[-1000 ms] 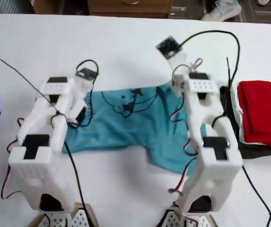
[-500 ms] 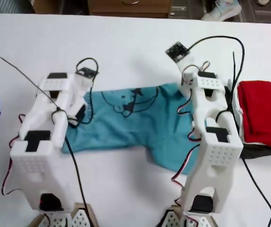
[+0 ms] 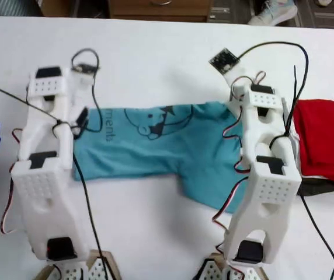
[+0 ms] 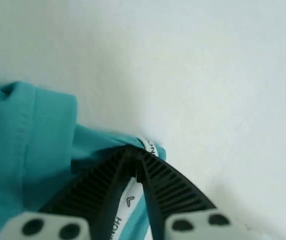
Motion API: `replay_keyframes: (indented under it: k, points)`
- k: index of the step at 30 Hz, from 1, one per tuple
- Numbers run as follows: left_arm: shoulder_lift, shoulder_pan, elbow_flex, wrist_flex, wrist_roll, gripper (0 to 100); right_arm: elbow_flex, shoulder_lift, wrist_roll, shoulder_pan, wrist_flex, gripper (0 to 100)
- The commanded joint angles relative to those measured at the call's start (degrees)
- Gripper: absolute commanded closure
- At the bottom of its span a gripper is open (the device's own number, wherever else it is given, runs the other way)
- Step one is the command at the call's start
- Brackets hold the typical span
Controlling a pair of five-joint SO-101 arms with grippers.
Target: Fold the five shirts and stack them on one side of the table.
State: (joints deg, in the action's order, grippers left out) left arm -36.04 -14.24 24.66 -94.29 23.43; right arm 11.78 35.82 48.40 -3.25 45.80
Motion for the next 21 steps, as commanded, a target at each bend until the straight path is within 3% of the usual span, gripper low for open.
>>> replay_keyframes:
  k: [1, 6, 13, 21]
  points:
    - [0.4, 3.5, 9.5, -6.4, -0.1, 98, 7.1, -1.2, -0.1, 2.3, 3.6, 97.6]
    - [-1.0, 6.0, 15.4, -3.7, -0.1, 98, 14.1, -0.7, -0.2, 6.3, 9.3, 97.6]
    - [-15.7, 6.4, 18.8, 3.8, 0.2, 98, 11.2, -0.5, -0.2, 9.0, 6.6, 97.6]
    - [-28.6, 4.0, 38.3, -4.7, 0.2, 98, 10.0, 1.9, 0.2, 5.9, 4.5, 97.6]
